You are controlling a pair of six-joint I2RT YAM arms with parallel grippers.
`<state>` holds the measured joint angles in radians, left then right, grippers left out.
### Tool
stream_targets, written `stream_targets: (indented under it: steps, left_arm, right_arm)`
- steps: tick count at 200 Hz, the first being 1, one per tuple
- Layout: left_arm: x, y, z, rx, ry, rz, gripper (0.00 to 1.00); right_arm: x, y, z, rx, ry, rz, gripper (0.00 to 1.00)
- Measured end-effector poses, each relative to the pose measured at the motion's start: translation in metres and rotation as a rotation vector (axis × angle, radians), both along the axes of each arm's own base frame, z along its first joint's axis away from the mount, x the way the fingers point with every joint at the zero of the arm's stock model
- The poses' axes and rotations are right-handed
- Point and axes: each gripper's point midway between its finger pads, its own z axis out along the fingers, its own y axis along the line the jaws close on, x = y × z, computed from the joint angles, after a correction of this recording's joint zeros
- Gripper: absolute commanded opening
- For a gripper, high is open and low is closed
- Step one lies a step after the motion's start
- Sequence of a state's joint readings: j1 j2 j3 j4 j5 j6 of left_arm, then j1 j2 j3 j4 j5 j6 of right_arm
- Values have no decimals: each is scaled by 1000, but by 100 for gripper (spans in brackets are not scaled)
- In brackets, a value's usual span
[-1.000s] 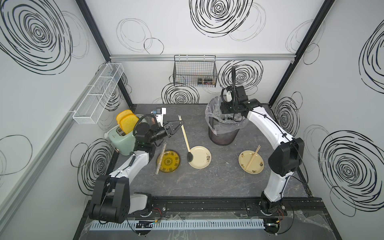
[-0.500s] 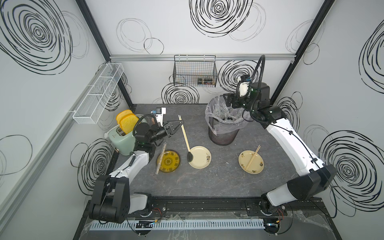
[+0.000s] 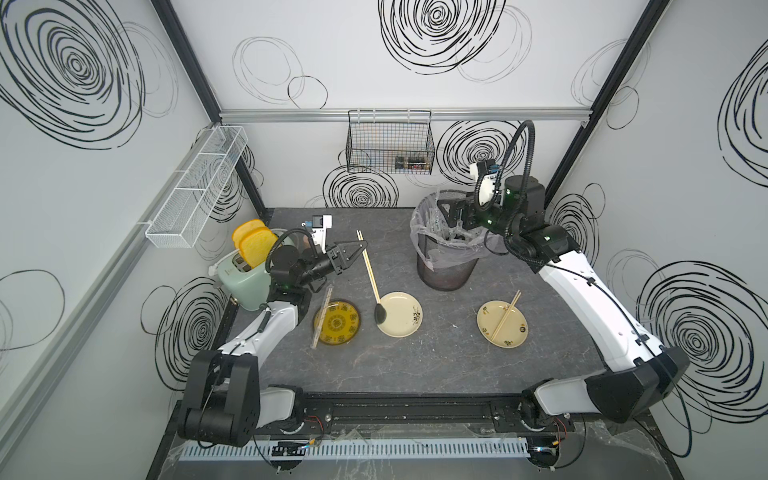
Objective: Remove the packaging of disposable chopsticks
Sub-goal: Place the disposable chopsticks on the plate.
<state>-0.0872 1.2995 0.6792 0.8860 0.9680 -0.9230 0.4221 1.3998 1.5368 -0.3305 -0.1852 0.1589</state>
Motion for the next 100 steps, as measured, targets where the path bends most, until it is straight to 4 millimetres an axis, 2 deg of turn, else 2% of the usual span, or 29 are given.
stream_targets:
  steps: [66, 100]
  left_arm:
    - [0, -1, -3, 7, 9, -2, 0]
    - [-1, -2, -4, 9, 8, -5, 0]
  right_arm:
    - [-9, 5, -4, -3, 3, 48, 98]
    - [-23, 23, -12, -3, 10, 106, 98]
